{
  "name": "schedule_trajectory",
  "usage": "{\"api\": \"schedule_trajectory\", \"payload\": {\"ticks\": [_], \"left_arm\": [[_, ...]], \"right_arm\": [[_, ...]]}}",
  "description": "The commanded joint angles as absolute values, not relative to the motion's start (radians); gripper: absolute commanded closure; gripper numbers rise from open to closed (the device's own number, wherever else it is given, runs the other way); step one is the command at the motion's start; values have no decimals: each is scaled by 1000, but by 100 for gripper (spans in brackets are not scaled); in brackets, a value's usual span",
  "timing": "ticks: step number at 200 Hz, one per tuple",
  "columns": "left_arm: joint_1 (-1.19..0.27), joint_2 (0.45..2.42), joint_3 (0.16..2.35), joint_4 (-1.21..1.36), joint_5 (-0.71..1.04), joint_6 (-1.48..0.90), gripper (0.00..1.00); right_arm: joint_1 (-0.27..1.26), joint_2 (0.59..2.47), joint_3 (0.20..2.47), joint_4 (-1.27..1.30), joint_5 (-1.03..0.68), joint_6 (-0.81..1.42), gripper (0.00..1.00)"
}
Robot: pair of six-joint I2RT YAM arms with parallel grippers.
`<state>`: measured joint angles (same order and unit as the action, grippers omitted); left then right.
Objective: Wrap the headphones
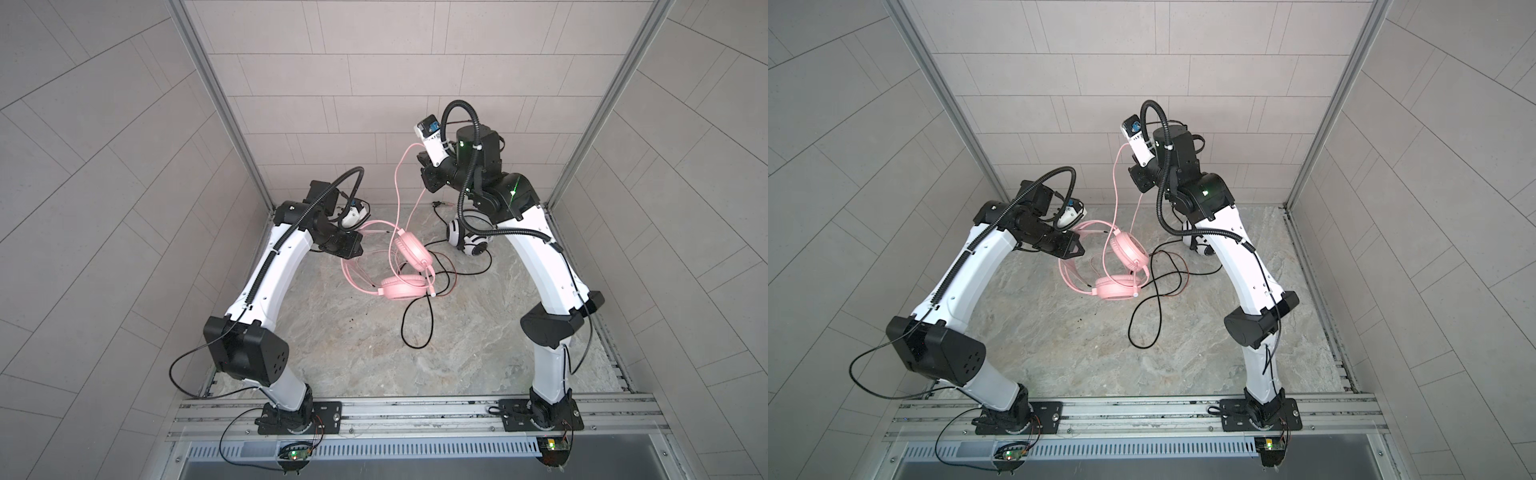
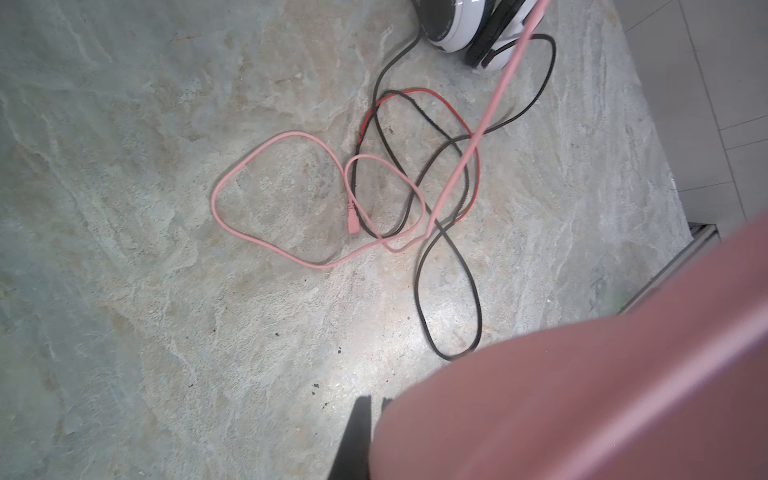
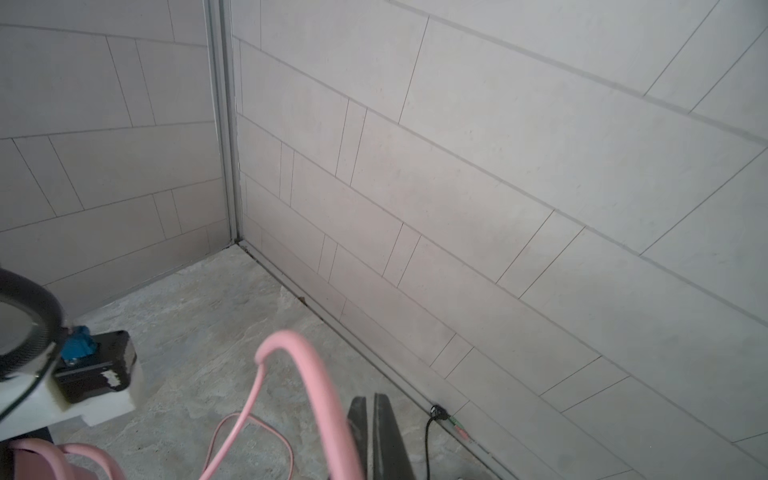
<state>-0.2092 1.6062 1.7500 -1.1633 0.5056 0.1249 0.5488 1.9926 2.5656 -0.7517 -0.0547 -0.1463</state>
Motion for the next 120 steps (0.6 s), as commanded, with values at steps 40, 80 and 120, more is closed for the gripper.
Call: {"api": "schedule_trajectory", "payload": {"ticks": [40, 80, 120], "left_arm": [[-188, 1495, 1807, -1005, 693, 6, 100], [-144, 1457, 1793, -834, 795, -131, 100], [-111, 1411, 1729, -578, 888, -318, 100]], "right_arm": [[491, 1953, 2191, -652, -201, -14, 100], [467, 1897, 1972, -471, -348, 142, 100], [456, 1882, 1820, -297, -451, 258, 100]]}}
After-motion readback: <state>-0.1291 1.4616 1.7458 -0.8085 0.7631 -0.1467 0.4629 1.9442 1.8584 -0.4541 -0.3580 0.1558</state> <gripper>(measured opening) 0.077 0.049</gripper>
